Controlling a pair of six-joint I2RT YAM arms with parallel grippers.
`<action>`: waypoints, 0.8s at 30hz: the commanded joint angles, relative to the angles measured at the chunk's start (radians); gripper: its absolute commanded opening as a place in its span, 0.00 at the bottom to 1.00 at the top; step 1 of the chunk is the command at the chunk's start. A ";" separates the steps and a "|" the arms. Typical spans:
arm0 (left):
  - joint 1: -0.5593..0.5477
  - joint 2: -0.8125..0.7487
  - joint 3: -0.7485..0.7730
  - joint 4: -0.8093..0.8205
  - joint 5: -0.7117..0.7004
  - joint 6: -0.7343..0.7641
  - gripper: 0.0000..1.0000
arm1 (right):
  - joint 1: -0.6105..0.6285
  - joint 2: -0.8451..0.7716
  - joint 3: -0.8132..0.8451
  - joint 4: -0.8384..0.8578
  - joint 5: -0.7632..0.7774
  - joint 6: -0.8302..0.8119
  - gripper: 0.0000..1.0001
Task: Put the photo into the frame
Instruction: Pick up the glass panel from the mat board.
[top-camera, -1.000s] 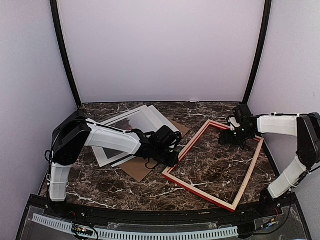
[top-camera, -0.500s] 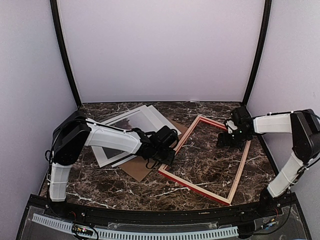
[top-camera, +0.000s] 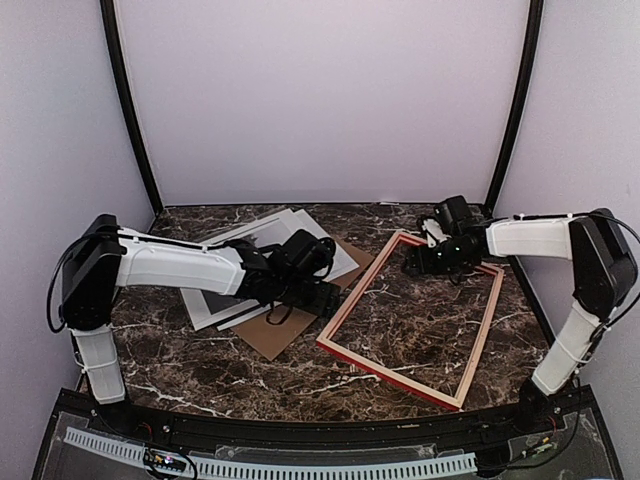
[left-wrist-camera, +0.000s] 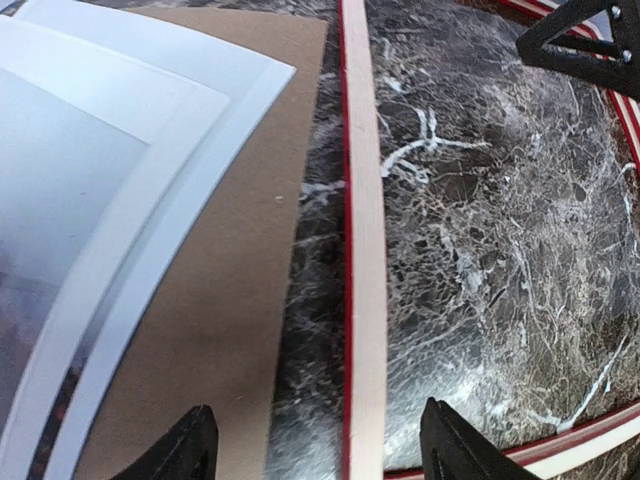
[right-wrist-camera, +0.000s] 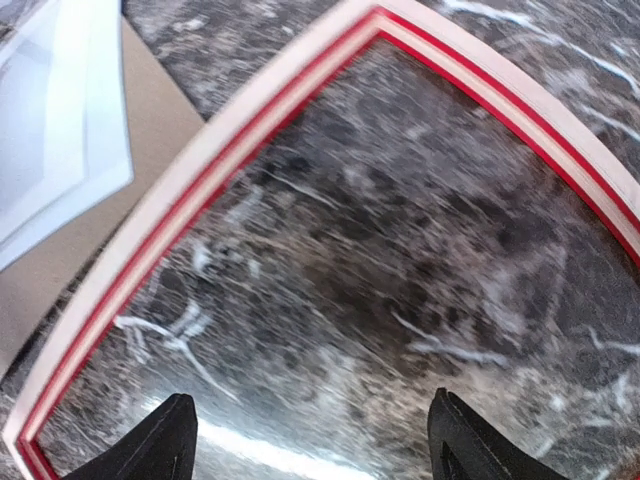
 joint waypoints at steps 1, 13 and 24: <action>0.074 -0.164 -0.091 -0.034 -0.007 0.021 0.72 | 0.080 0.095 0.105 0.135 -0.060 0.045 0.80; 0.454 -0.396 -0.349 -0.023 0.075 0.053 0.72 | 0.199 0.461 0.479 0.281 -0.180 0.161 0.76; 0.722 -0.372 -0.435 0.040 0.177 0.013 0.72 | 0.215 0.707 0.815 0.161 -0.262 0.166 0.72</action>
